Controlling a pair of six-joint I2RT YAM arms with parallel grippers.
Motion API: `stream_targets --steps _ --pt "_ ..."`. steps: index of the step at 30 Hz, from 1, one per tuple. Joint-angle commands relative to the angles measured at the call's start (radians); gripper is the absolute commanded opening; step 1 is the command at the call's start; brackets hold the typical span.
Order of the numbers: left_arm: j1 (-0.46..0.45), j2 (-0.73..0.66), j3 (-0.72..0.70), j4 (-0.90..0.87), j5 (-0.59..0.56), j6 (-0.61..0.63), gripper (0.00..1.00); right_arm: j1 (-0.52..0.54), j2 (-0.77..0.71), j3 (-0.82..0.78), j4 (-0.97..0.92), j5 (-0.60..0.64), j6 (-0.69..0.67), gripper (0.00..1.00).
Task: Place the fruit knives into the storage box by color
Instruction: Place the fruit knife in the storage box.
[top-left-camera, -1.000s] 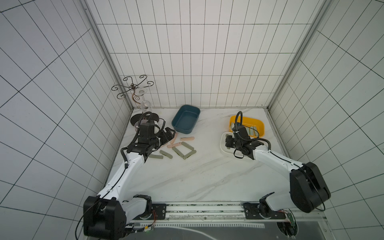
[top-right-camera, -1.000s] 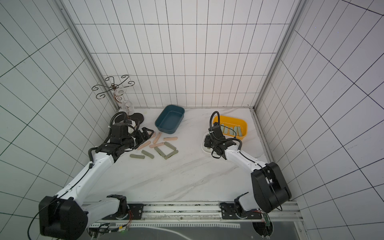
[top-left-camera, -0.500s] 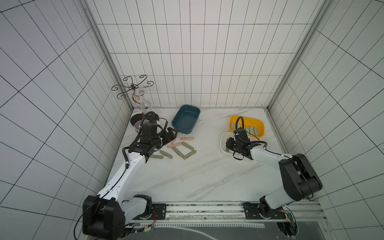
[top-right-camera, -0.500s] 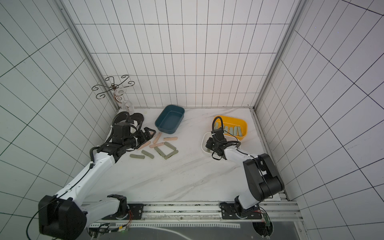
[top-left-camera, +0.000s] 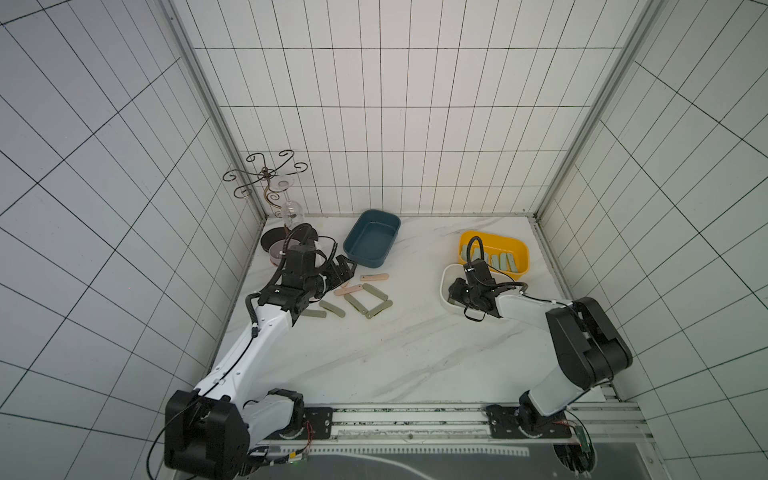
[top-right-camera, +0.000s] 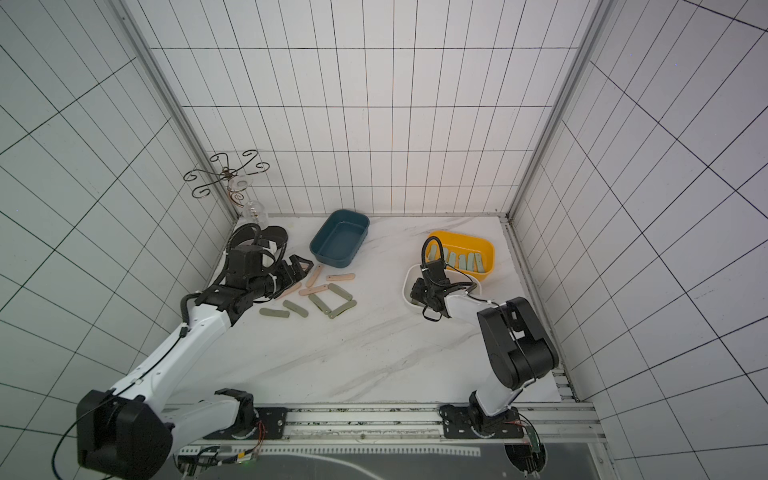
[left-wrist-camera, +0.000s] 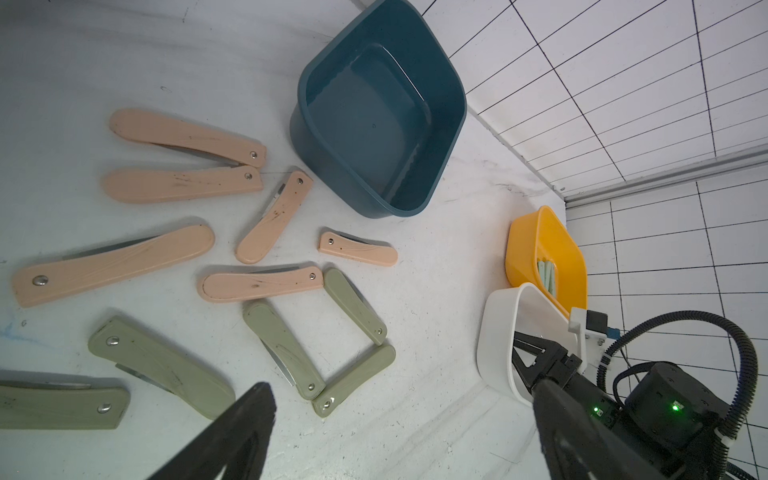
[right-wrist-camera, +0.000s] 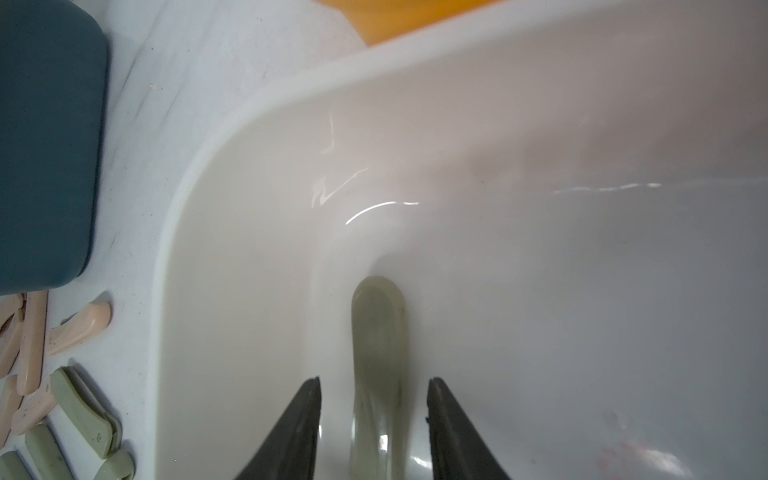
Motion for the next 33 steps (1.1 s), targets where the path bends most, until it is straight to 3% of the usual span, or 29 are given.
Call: stream_targets --steps 1,8,12,18,26,33 --pt "-0.005 -0.014 0.029 0.006 -0.015 -0.009 0.97 -0.013 -0.091 0.022 -0.025 0.017 -0.022 0.45" --pt "-0.004 -0.034 0.030 -0.016 -0.027 0.011 0.97 0.011 -0.193 0.092 -0.069 -0.052 -0.101 0.50" --pt "0.003 -0.049 0.031 -0.033 -0.056 0.030 0.97 0.092 -0.172 0.160 -0.071 -0.086 -0.182 0.53" --pt "0.049 -0.084 0.008 -0.030 -0.066 0.040 0.97 0.239 -0.060 0.295 -0.092 -0.088 -0.327 0.55" --pt "0.124 -0.106 -0.020 -0.026 -0.047 0.051 0.97 0.362 0.169 0.549 -0.211 -0.145 -0.555 0.57" --pt "0.147 -0.104 -0.025 -0.027 -0.040 0.061 0.97 0.442 0.332 0.700 -0.299 -0.069 -0.730 0.57"
